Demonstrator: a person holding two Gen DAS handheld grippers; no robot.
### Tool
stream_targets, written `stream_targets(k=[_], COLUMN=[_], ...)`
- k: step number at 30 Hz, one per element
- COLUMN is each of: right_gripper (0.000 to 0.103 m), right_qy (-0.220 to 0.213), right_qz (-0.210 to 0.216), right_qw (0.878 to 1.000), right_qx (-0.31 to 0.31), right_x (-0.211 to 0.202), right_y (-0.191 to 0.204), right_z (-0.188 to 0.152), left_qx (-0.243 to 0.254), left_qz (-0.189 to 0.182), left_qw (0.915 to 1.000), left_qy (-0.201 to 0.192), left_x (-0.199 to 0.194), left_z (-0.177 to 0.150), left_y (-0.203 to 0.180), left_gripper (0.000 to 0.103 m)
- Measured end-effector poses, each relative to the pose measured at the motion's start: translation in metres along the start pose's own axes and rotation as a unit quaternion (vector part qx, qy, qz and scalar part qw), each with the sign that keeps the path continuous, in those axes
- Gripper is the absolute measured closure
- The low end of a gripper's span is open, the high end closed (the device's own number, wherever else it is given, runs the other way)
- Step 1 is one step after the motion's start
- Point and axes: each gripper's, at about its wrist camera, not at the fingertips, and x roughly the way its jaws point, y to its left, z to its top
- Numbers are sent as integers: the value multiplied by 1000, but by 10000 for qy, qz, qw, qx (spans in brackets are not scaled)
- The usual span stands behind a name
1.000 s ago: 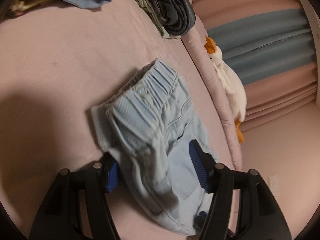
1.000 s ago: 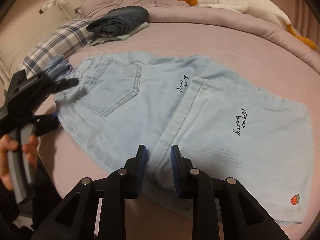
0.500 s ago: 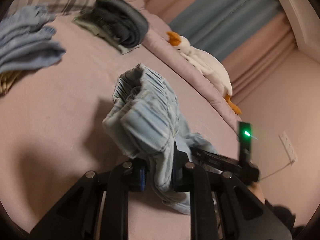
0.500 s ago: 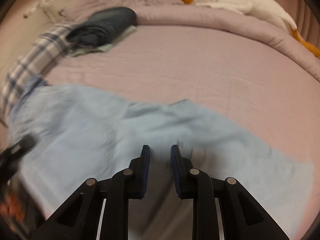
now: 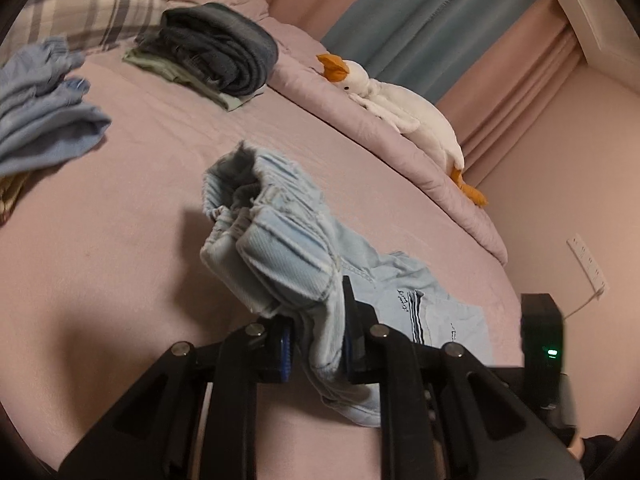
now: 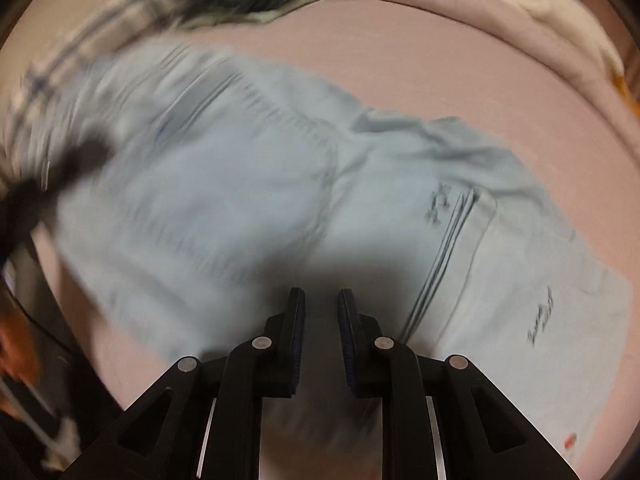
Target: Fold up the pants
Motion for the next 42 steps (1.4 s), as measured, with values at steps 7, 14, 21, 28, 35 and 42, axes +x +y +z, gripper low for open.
stream_targets(k=[7,14,21,28,35,42], right_gripper=[83,82,82,82,48,31], right_qy=[-242,-369,-717,-1119,-2340,-2194], right_qz=[869,1574,599,1867,4400,4818], right_qw=[9956,9852,9882,9463,7068,6580], right_qx=[265,562,1214,2392,5021,5354], right_x=[-47,-50,-44,-38,-20,-4], right_y=[-8,-28,-87,-137,-237,-227], right_z=[-38,-73,-89,-134,-221,-231], left_qx=[482,1017,1541,2166,2794,3099], left_qz=[27,-39,-260,-607,-747,-777], left_qw=[9987,9946,9875,9743,9519,9325], left_qy=[-146,-185,-199,122,1012,1686], left_x=[-8,-10,3,34,92,105], left_z=[6,11,13,-4,-57,-91], left_y=[-26,-64,-115,-174,-206,-196], left_gripper=[85,85,85,86,75,36])
